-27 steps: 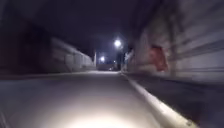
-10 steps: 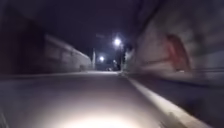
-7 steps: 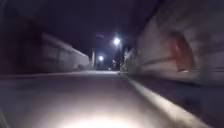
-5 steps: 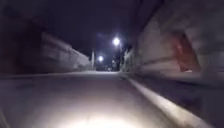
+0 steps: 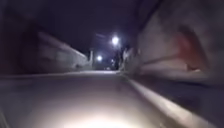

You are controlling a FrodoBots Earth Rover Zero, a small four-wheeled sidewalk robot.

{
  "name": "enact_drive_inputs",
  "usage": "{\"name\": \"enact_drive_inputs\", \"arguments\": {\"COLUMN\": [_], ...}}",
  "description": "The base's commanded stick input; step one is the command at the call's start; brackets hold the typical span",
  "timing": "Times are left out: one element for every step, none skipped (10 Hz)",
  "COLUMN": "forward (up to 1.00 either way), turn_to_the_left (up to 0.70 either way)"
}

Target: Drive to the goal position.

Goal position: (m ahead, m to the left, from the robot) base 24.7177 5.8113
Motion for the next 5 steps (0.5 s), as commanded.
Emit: {"name": "enact_drive_inputs", "arguments": {"forward": [0.70,0.70,0.70,0.70,0.70], "turn_to_the_left": [0.00,-0.03,-0.32,-0.35,-0.35]}}
